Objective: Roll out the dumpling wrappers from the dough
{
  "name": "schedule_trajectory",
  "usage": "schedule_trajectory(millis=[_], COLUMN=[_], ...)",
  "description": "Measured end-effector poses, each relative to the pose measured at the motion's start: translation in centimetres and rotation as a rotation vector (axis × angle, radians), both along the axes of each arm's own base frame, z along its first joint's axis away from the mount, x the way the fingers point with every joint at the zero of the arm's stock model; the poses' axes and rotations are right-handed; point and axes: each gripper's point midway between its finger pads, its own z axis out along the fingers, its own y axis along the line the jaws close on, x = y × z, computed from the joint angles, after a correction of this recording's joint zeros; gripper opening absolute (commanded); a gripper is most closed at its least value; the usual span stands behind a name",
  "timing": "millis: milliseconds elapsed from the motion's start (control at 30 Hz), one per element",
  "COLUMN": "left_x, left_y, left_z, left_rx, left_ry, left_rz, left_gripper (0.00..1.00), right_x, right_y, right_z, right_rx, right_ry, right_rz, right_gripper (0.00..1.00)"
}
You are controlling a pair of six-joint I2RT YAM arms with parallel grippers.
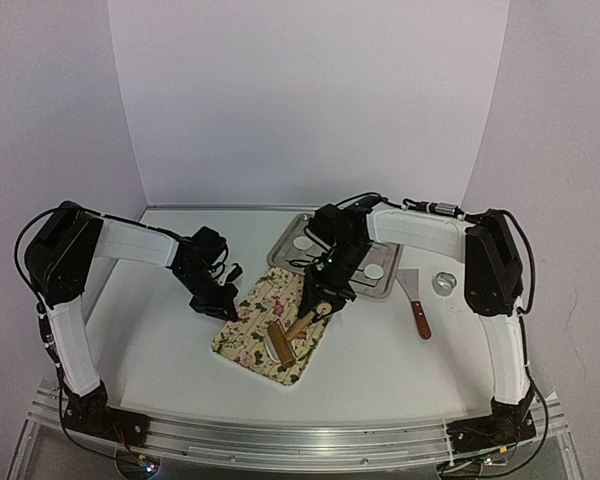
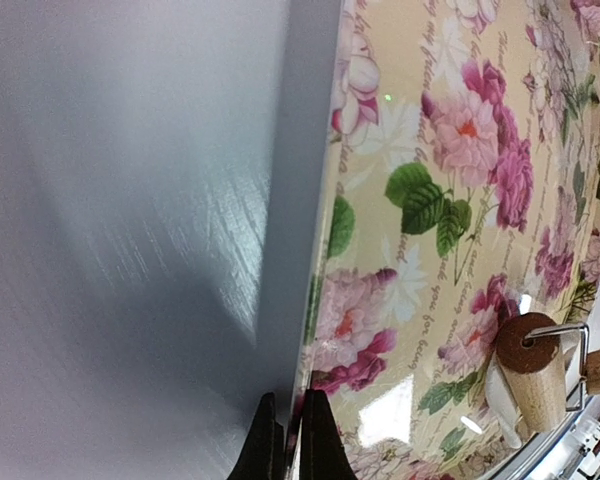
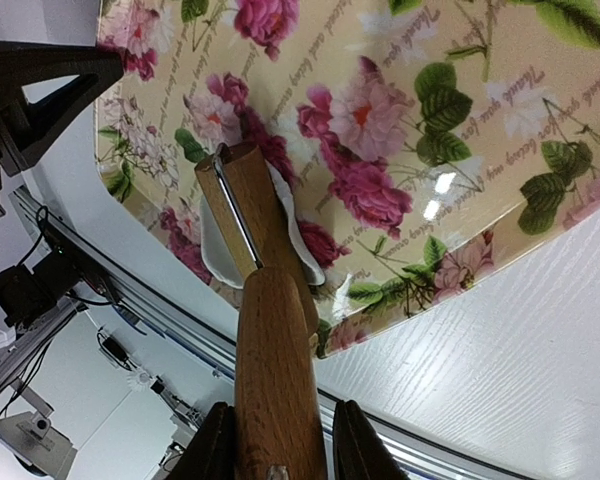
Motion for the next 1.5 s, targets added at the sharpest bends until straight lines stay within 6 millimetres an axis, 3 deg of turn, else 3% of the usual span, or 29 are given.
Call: schedule_trajectory(millis=[167,1267,1500], left_x=[0.1,0.0,0.0], left_y=[0.4,0.4,0.5], left_z=[0.0,0.0,0.0], left_rx=[0.003,-0.004,-0.003], left_ry=[0.006,0.018,0.019], left_rz=[0.01,0.016,0.019], left_gripper=[0.0,0.0,0.0], right_x=[-0.3,-1.6,-1.8], right_y=[1.2,4.1,3.7], right_z=[0.1,0.1,0.1], right_rx=[-0.019,-0.004,-0.006], right_ry=[-0.016,-0.039,-0.043], right_rz=[0.033,0.164,0.141], right_gripper=[0.0,0.0,0.0])
